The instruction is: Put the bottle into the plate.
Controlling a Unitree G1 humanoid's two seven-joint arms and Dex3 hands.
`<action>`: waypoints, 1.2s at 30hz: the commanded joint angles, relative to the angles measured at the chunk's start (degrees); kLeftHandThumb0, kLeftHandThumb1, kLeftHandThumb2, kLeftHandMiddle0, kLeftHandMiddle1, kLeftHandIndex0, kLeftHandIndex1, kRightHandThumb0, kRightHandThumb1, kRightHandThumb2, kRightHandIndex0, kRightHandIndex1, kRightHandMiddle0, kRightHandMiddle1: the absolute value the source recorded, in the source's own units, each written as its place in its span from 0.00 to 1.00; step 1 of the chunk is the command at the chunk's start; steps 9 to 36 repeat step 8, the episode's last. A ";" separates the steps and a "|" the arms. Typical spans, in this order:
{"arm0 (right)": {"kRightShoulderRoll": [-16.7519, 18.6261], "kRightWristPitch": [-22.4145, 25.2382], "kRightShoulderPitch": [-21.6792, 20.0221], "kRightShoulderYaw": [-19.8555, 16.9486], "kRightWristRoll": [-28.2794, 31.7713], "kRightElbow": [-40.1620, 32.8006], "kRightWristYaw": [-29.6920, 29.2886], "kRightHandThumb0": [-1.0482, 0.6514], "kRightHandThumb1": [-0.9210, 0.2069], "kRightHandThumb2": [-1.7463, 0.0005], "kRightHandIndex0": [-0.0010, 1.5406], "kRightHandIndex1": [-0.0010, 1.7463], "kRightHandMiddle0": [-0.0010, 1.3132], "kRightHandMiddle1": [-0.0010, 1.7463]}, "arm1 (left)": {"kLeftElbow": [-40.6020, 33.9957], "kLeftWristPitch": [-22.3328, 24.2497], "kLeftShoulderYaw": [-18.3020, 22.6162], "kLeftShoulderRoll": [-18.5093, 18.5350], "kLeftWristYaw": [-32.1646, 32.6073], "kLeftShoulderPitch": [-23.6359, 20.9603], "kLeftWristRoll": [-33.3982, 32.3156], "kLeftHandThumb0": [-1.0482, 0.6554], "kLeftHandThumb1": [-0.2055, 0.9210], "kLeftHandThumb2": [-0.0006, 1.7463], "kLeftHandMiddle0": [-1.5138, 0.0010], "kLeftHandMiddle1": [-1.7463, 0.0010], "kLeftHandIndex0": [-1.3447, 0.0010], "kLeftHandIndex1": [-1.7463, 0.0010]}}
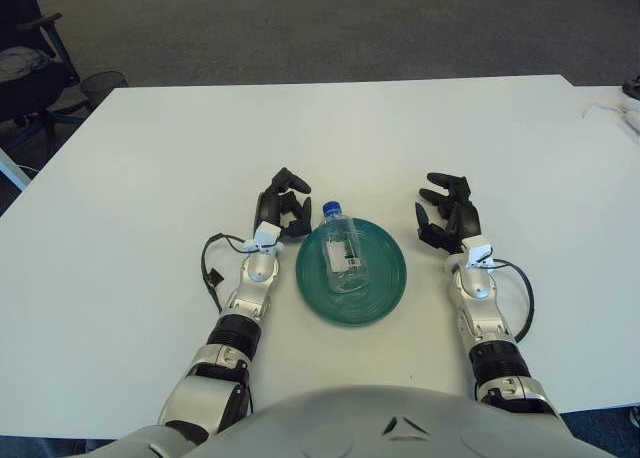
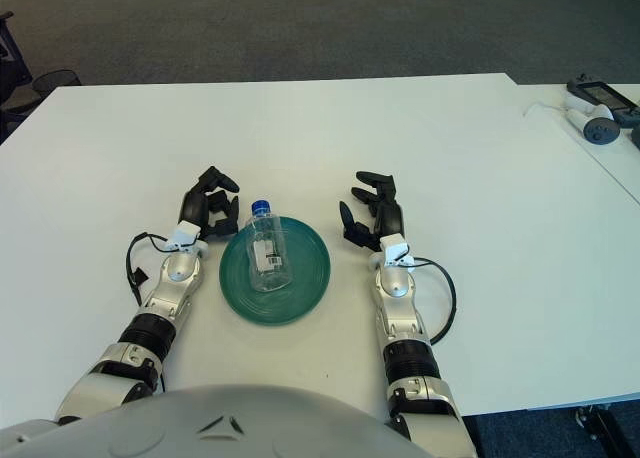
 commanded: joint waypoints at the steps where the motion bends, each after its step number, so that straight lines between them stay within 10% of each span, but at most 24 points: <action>1: 1.36 3.80 3.91 0.01 0.75 6.10 0.16 0.38 0.32 0.48 0.17 0.44 0.02 0.69 | 1.04 4.42 1.19 1.96 0.81 4.81 0.68 0.33 0.46 0.75 0.20 0.00 0.54 0.00; 36: 1.63 4.13 4.09 0.30 0.96 5.51 0.64 0.39 0.32 0.46 0.16 0.45 0.02 0.71 | -0.13 5.76 1.74 1.48 1.19 5.11 0.12 0.34 0.48 0.74 0.20 0.00 0.55 0.00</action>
